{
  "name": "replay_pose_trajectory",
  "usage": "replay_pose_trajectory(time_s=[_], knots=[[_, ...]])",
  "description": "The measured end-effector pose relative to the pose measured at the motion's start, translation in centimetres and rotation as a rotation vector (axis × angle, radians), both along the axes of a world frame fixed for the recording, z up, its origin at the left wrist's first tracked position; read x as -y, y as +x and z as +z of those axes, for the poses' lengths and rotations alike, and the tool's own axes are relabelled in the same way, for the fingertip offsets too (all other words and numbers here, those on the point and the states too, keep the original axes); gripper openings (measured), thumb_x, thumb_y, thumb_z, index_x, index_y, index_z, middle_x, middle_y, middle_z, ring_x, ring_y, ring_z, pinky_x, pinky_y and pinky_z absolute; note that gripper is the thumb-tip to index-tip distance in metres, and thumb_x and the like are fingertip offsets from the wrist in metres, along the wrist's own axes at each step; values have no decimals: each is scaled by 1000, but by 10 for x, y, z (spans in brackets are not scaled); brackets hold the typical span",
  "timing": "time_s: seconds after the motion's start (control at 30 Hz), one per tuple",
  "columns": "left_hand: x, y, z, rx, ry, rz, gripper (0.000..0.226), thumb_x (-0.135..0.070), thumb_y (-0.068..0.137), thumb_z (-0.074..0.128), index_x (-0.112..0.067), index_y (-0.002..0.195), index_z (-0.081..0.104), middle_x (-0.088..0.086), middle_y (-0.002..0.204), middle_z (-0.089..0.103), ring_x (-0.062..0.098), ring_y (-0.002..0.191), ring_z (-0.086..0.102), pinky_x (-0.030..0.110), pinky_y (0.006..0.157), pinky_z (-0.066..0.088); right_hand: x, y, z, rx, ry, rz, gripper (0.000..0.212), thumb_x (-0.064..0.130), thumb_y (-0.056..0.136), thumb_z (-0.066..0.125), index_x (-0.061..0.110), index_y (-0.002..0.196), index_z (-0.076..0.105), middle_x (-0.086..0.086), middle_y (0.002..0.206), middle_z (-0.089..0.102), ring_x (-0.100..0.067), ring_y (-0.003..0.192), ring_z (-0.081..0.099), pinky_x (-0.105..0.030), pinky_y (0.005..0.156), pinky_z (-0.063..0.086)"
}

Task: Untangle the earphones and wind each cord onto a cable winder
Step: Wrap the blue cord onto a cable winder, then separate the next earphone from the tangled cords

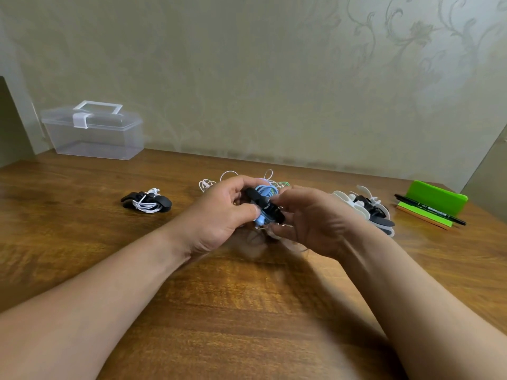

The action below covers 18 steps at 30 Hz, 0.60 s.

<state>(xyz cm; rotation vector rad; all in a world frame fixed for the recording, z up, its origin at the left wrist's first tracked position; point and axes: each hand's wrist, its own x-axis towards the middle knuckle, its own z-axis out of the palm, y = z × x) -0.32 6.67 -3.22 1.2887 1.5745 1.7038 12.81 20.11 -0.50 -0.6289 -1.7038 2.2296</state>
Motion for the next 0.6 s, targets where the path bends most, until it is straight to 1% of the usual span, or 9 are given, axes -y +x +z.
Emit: replay_pose_trajectory(time_s=[0.03,0.07,0.13,0.23,0.33,0.37,0.43,0.53,0.6], knots=[[0,1,0,-14,-7,-1,43,12,95,58,-17,124,67,4,117,74,7,104,68,21,87,54,0,1,0,16,-56,38,10,4,95,60,9,101,67,-13,98,67,-19,73,69,-25,60,60],[0,2,-1,-14,-11,-6,43,12,95,57,-18,125,67,5,117,74,8,104,68,21,88,55,-2,1,-1,27,-99,66,17,6,94,60,7,110,67,-14,104,64,-18,73,68,-23,61,58],[-1,2,-2,40,-1,-14,42,13,96,55,-17,123,67,7,113,74,11,99,69,22,83,56,-2,1,-1,28,-150,90,24,7,95,58,6,117,65,-16,107,61,-18,72,66,-21,60,57],[-1,0,-1,234,40,-42,34,12,97,53,-10,117,67,8,100,73,16,90,66,24,75,55,2,-1,-2,-22,-154,66,20,10,99,57,6,116,66,-15,104,61,-18,69,67,-20,55,57],[0,-3,3,403,51,-138,20,-2,99,57,-6,116,66,14,108,72,22,94,66,33,79,55,4,-4,-3,-82,-74,-10,10,11,101,59,8,110,63,-14,96,65,-19,62,69,-23,50,54],[1,-4,3,422,52,-148,18,-8,100,59,-6,115,67,15,111,72,22,96,67,34,81,56,5,-4,-3,-99,-46,-35,6,11,102,60,8,106,63,-13,92,67,-20,62,69,-23,49,54],[1,-6,3,409,37,-130,20,-16,101,57,-5,116,66,16,114,72,22,96,68,34,80,58,6,-5,-3,-125,1,-44,10,13,103,60,5,107,64,-15,93,69,-25,69,70,-26,52,56],[3,-8,5,434,12,-114,23,-16,103,56,-4,120,63,17,113,72,23,95,69,33,76,60,7,-5,-2,-133,74,-24,24,20,105,59,1,115,67,-18,98,71,-30,81,71,-30,60,59],[7,-14,7,496,28,-110,25,-16,103,57,-3,123,62,17,107,72,23,87,71,34,67,58,10,-8,-2,-159,106,-68,22,19,105,59,1,111,69,-17,97,70,-29,82,70,-32,63,61]])
